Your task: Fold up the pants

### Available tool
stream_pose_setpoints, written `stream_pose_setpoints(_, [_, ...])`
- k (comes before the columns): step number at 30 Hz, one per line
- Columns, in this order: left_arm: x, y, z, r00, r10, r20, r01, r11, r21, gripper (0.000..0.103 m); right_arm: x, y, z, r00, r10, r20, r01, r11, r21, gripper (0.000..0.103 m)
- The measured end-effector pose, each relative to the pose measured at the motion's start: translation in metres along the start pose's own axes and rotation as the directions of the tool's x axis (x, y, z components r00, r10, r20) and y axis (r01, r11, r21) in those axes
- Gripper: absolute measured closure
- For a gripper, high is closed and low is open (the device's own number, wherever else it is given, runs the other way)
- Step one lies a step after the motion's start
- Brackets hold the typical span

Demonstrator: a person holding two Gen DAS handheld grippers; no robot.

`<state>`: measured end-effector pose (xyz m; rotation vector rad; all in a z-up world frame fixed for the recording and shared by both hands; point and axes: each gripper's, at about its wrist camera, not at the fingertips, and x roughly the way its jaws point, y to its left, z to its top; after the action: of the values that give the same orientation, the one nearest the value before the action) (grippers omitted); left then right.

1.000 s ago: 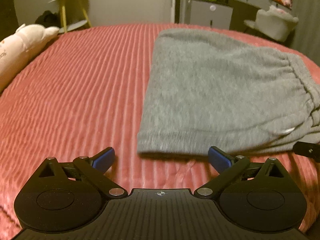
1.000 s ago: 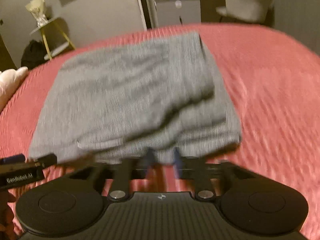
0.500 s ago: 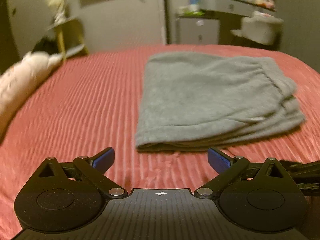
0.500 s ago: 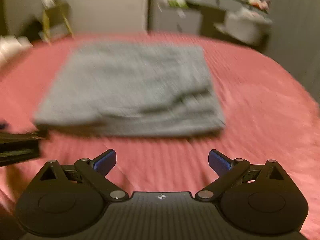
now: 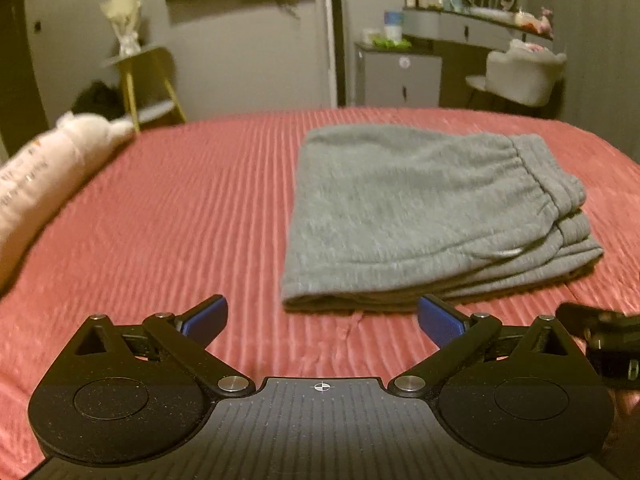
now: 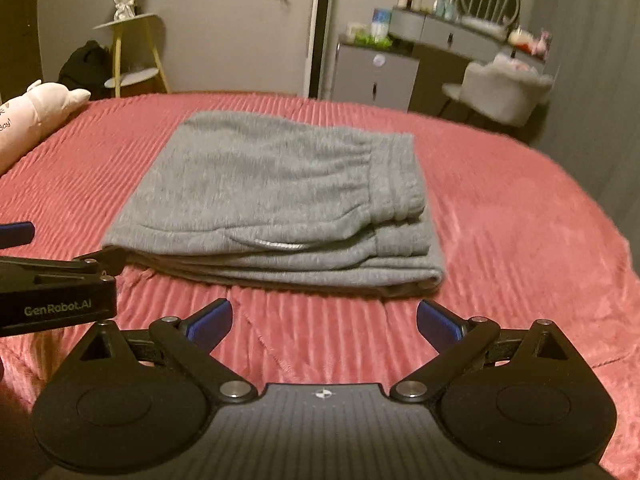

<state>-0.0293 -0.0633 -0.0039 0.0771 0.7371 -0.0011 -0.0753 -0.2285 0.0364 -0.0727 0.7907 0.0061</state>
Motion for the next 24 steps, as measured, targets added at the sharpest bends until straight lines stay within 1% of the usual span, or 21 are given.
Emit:
stream_pose_setpoints(3, [0.014,0.001,0.001,0.997,-0.035,-0.067,0.035,0.999,-0.008,0.000,0.014,-0.005,0.007,0.999,0.004,-0.036,-0.002,0.999,0.046,0.004])
stream_pose_setpoints(4, [0.017,0.000,0.002,0.996,-0.037,-0.079,0.036,0.999,-0.013,0.000,0.020,-0.008,0.010,0.999,0.008,-0.051,-0.004,0.998,0.063,0.004])
stream_pose_setpoints(8, [0.028,-0.004,0.003,0.995,-0.035,-0.090,0.035,0.999,-0.005,0.000,0.037,-0.019,0.016,0.993,0.092,-0.069,-0.080,0.984,0.160,0.004])
stream_pose_setpoints(9, [0.031,-0.006,0.004,0.995,-0.031,-0.096,0.032,0.999,0.005,0.000,0.042,-0.019,0.018,0.993,0.089,-0.072,-0.076,0.983,0.166,0.004])
stream_pose_setpoints(12, [0.043,-0.009,0.006,0.993,-0.015,-0.120,0.017,1.000,0.021,0.000,0.058,-0.013,0.020,0.996,0.035,-0.088,-0.023,0.992,0.128,0.004])
stream_pose_setpoints(17, [0.055,-0.006,0.008,0.989,-0.025,-0.148,0.026,1.000,0.005,0.000,0.075,-0.006,0.020,0.996,-0.002,-0.088,0.009,0.997,0.082,0.004])
stream_pose_setpoints(19, [0.058,-0.008,0.006,0.986,-0.011,-0.168,0.013,1.000,0.014,0.000,0.078,-0.005,0.017,0.996,-0.020,-0.085,0.026,0.997,0.073,0.004])
stream_pose_setpoints(24, [0.057,-0.013,0.003,0.983,-0.041,-0.176,0.049,0.998,0.040,0.000,0.077,-0.008,0.013,0.997,-0.014,-0.077,0.020,0.996,0.085,0.004])
